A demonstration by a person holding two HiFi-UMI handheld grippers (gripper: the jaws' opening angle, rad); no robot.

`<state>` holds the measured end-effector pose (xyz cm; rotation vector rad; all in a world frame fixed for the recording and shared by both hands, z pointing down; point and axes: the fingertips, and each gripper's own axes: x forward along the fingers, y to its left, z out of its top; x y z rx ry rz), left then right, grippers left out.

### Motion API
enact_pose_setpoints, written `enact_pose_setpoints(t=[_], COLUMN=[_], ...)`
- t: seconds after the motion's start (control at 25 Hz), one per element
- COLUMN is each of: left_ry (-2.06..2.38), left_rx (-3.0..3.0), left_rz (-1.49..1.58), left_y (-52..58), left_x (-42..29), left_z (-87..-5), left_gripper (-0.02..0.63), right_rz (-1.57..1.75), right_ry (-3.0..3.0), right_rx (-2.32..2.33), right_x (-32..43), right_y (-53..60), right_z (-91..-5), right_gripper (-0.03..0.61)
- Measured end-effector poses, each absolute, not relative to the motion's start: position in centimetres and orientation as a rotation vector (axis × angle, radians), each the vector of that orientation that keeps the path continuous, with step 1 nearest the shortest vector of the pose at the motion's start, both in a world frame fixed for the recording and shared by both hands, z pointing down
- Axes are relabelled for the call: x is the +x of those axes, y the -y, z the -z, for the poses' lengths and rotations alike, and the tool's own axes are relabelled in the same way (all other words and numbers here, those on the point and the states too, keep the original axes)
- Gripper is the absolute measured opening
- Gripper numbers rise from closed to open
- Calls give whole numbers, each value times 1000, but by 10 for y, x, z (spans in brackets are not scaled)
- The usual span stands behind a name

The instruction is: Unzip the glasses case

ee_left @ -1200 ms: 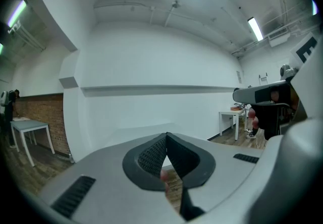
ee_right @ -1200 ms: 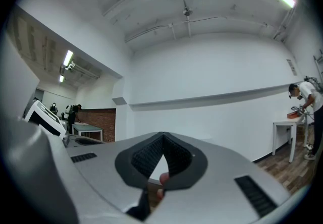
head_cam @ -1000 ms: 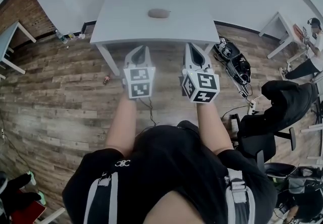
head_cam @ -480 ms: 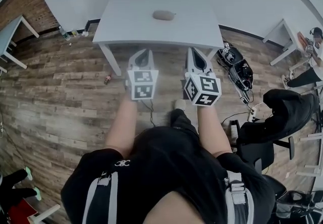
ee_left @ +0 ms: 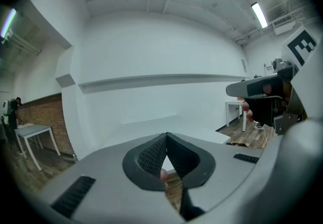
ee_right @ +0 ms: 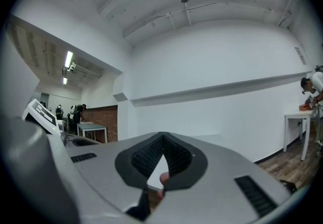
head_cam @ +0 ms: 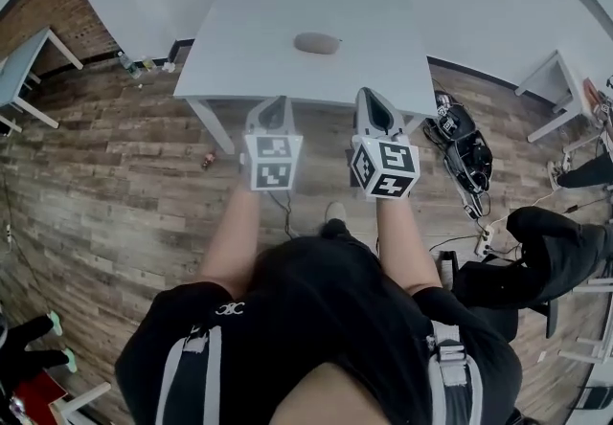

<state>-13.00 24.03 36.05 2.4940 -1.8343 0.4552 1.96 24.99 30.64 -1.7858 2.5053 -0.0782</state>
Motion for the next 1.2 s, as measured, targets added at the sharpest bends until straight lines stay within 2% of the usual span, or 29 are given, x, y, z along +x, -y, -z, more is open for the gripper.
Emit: enact_pose_setpoints(t=[0.68,0.96,1.2], left_ry=[1969,2036,2032], left_rx=[2344,2220,2157], left_rz=[-624,-620,-648], left_y=[-35,6,35], left_x=[-45,-44,-57], left_z=[-358,-376,-391], left_gripper=[-3,-3,-3], right_rz=[219,262,290], right_ry=[-2641,-2725,-2770], right_rx=[-1659,-1603,-1575], right_x=[123,147,137], right_y=[-26,21,51], right_z=[-322,-344,-357], right_gripper=[5,5,5])
